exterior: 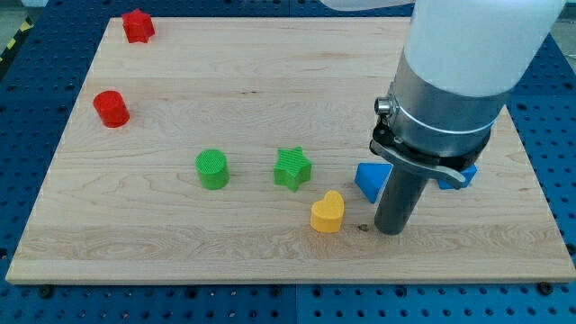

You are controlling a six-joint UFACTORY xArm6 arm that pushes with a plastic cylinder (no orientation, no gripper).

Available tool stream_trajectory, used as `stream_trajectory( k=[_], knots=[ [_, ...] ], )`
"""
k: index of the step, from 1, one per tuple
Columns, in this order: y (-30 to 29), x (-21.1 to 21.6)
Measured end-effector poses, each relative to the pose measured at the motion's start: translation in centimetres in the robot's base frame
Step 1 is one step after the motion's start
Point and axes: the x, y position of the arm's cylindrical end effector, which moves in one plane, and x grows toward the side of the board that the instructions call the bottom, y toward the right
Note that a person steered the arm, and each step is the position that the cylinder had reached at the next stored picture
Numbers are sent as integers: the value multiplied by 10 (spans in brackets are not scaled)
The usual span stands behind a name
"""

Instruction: Push the blue triangle in between the blue cube and green star

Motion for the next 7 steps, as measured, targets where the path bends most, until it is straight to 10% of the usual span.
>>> stream_trajectory(
  k=[7],
  knots=[
    [-1, -29]
  ],
)
